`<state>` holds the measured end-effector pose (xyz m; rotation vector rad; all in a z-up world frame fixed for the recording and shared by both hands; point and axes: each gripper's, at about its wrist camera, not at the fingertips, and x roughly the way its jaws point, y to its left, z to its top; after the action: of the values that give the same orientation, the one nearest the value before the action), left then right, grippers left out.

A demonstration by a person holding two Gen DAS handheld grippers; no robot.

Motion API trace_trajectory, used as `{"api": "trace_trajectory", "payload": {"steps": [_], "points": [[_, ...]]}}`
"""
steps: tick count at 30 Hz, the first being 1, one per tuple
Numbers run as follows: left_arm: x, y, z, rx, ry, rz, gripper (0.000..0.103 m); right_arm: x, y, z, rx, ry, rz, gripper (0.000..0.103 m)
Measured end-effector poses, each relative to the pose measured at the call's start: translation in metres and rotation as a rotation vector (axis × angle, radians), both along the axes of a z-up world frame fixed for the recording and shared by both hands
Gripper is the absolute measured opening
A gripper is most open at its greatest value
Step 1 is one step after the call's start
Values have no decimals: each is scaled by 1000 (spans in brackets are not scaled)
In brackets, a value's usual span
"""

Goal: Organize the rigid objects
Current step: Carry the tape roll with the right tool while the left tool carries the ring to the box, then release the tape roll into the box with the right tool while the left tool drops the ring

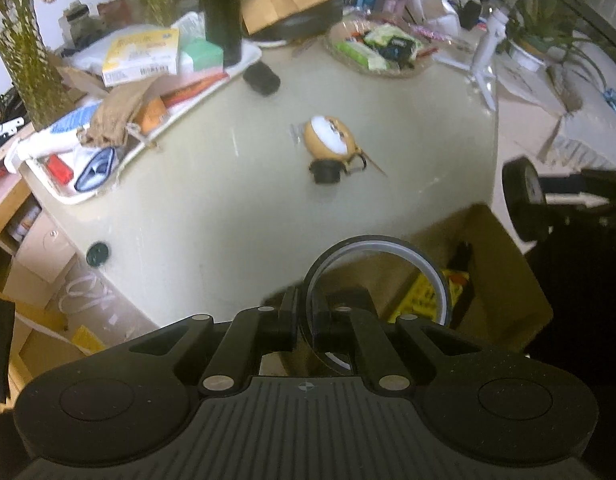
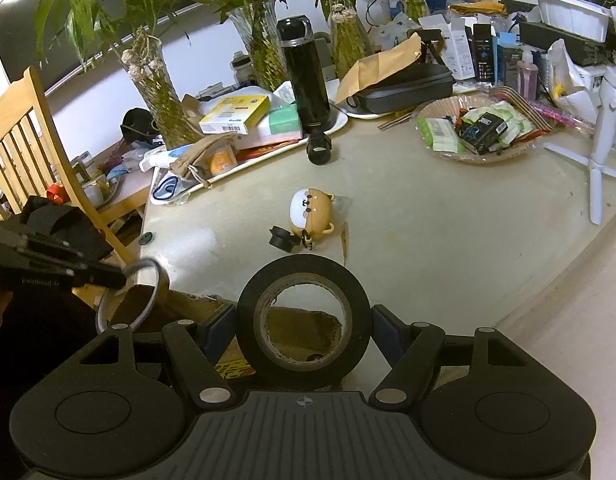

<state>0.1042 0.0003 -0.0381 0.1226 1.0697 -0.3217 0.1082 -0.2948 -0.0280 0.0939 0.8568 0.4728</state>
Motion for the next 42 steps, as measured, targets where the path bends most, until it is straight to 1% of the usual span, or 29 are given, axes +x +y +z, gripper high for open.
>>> {"api": "trace_trajectory", "payload": {"steps": [1, 3, 5, 7, 8, 9, 11, 18, 23, 35, 39, 41, 42], "points": [[-2, 0, -1, -2, 2, -4, 7, -1, 1, 1, 1, -2, 2, 75], [-7, -1, -4, -5, 3, -25, 11, -2, 2, 3, 0, -5, 8, 75], [-11, -3, -6, 11, -5, -39, 12, -3, 3, 3, -1, -6, 13, 75], [-16, -6, -5, 37, -30, -43, 28, -5, 3, 3, -2, -5, 16, 75], [-19, -7, -4, 46, -48, -44, 37, -5, 4, 3, -2, -4, 18, 75], [-22, -7, -2, 51, -66, -44, 44, -6, 4, 3, -1, -3, 20, 75], [-28, -9, 1, 54, -89, -48, 49, -8, 5, 3, -1, -1, 27, 75], [-43, -12, 7, 37, -149, -45, 50, -14, 11, 2, -3, 8, 51, 75], [-49, -12, 8, 26, -174, -36, 50, -21, 16, 1, -3, 11, 88, 75], [-55, -7, 8, 11, -187, -17, 50, -31, 33, -5, -19, 24, 175, 75], [-56, -6, 7, 11, -185, -10, 50, -30, 38, -6, -49, 24, 186, 76], [-56, -5, 7, 13, -185, -8, 50, -30, 39, -6, -63, 11, 181, 85], [-56, -5, 7, 13, -185, -8, 50, -30, 38, -6, -60, 5, 181, 93]]}}
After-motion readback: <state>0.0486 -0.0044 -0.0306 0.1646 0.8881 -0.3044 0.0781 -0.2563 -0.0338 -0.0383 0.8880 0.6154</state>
